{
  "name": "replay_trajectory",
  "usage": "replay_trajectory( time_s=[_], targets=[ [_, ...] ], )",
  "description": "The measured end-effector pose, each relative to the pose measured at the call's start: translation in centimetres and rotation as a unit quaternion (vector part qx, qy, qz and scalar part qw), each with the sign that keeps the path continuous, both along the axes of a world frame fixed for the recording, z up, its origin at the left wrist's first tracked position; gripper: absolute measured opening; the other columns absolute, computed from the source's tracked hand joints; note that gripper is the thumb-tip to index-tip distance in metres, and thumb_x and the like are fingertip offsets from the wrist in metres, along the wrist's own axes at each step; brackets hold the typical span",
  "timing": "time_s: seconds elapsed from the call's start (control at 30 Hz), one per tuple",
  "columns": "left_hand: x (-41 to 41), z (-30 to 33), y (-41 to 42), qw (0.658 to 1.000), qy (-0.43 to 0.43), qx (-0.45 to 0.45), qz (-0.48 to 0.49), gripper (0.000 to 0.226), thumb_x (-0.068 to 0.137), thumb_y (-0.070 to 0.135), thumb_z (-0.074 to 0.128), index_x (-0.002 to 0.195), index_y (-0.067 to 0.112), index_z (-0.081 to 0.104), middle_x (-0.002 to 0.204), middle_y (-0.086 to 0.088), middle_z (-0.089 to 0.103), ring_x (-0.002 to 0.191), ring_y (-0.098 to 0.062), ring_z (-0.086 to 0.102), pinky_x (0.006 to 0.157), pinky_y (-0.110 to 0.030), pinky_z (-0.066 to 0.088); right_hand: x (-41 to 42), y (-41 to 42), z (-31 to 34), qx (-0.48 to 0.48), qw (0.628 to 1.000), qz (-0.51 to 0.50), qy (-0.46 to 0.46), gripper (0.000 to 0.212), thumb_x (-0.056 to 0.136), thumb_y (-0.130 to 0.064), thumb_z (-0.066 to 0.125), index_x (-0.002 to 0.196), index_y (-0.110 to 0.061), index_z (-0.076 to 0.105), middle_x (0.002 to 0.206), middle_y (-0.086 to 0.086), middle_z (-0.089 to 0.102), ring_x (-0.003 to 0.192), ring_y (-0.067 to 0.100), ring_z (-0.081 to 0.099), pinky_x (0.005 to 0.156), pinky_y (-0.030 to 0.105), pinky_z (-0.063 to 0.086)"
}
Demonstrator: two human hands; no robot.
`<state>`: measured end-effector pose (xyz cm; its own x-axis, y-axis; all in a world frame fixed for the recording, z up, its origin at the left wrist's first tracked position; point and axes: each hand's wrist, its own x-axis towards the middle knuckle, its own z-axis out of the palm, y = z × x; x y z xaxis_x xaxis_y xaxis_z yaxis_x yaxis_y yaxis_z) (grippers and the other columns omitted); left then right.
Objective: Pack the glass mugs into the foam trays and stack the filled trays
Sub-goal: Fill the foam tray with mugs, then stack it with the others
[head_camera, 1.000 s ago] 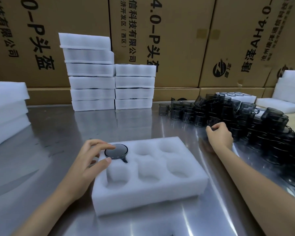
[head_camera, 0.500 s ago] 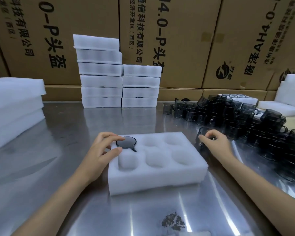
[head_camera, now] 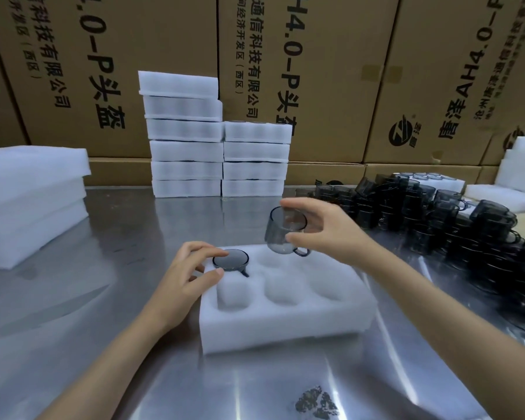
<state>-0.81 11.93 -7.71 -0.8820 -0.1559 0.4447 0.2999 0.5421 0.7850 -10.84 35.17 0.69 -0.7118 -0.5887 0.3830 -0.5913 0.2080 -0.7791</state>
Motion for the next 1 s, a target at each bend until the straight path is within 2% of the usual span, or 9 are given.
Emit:
replay_trajectory(
  time_s=[0.17,0.3,0.43,0.63,0.73,0.77,0.83,0.9,1.0],
  targets=[
    [0.1,0.0,0.1,1.0,-0.007,0.002,-0.001,0.033,0.076,0.037,0.053,0.106,0.031,0.065,0.115,0.01,0.046,0.103,-0.004,0.047,0.078,-0.004,0.035,-0.1,-0.8,-1.5,0.051,0.998,0.019,-0.009,0.051,0.082,-0.004,0.068,0.128,-0.024,0.055,0.129,-0.007,0.055,0.113,0.003,0.057,0.092,0.023,0.05],
    [0.2,0.1,0.1,1.0,-0.011,0.0,-0.001,0.033,0.076,0.037,0.053,0.106,0.03,0.064,0.116,0.01,0.046,0.105,-0.007,0.048,0.079,-0.005,0.035,0.2,-1.3,-2.3,0.056,0.998,0.024,-0.035,0.048,0.083,-0.008,0.067,0.127,-0.025,0.056,0.124,-0.009,0.055,0.114,0.0,0.054,0.071,0.024,0.056],
    [0.3,0.2,0.2,1.0,-0.013,-0.004,0.002,0.035,0.076,0.037,0.052,0.107,0.029,0.065,0.116,0.009,0.045,0.106,-0.006,0.047,0.08,-0.004,0.034,0.0,-1.1,-2.7,0.073,0.997,0.006,-0.021,0.052,0.084,-0.015,0.07,0.132,-0.022,0.053,0.129,-0.01,0.055,0.115,0.002,0.055,0.081,0.013,0.05],
    [0.5,0.6,0.1,0.999,-0.024,-0.04,0.002,0.041,0.073,0.053,0.05,0.108,0.037,0.062,0.116,0.015,0.045,0.108,0.002,0.046,0.083,-0.005,0.033,0.2,-1.0,-2.8,0.078,0.996,0.008,-0.03,0.054,0.084,-0.018,0.071,0.133,-0.024,0.051,0.131,-0.012,0.053,0.118,0.0,0.052,0.087,0.012,0.048],
    [0.7,1.5,0.2,0.995,-0.01,-0.095,0.021,0.037,0.08,0.049,0.048,0.116,0.042,0.056,0.119,0.023,0.046,0.118,0.006,0.042,0.098,-0.016,0.032,0.2,-0.3,-2.3,0.097,0.995,-0.004,0.003,0.051,0.091,-0.028,0.061,0.138,-0.033,0.044,0.137,-0.021,0.046,0.126,-0.006,0.041,0.102,0.018,0.036],
    [0.8,2.0,0.4,0.994,-0.006,-0.106,0.02,0.043,0.08,0.055,0.046,0.121,0.043,0.054,0.125,0.026,0.045,0.123,0.006,0.039,0.102,-0.019,0.03,0.3,0.2,-2.2,0.09,0.996,-0.017,0.007,0.048,0.093,-0.028,0.055,0.139,-0.036,0.043,0.139,-0.025,0.043,0.127,-0.008,0.038,0.106,0.02,0.031],
    [1.1,3.1,1.2,0.99,0.003,-0.14,-0.001,0.059,0.077,0.066,0.039,0.132,0.045,0.046,0.137,0.031,0.038,0.131,0.009,0.029,0.107,-0.016,0.022,0.5,1.0,-2.3,0.093,0.995,-0.026,0.016,0.049,0.096,-0.022,0.046,0.141,-0.04,0.038,0.143,-0.028,0.034,0.132,-0.012,0.028,0.108,0.017,0.022],
    [1.2,3.9,2.4,0.98,-0.002,-0.196,-0.04,0.065,0.076,0.07,0.033,0.137,0.05,0.032,0.146,0.035,0.024,0.137,0.014,0.014,0.111,-0.011,0.01,1.0,1.5,-2.8,0.147,0.988,-0.013,0.054,0.053,0.098,-0.018,0.04,0.145,-0.039,0.03,0.147,-0.03,0.023,0.134,-0.018,0.014,0.109,0.01,0.011],
    [1.3,4.1,4.1,0.957,-0.049,-0.276,-0.076,0.063,0.083,0.072,0.03,0.141,0.051,0.018,0.148,0.038,0.006,0.136,0.018,-0.006,0.116,-0.022,-0.004,1.7,1.5,-3.8,0.246,0.964,0.007,0.098,0.054,0.1,-0.019,0.033,0.149,-0.035,0.018,0.151,-0.03,0.01,0.135,-0.019,0.001,0.111,0.008,0.001]
  ],
)
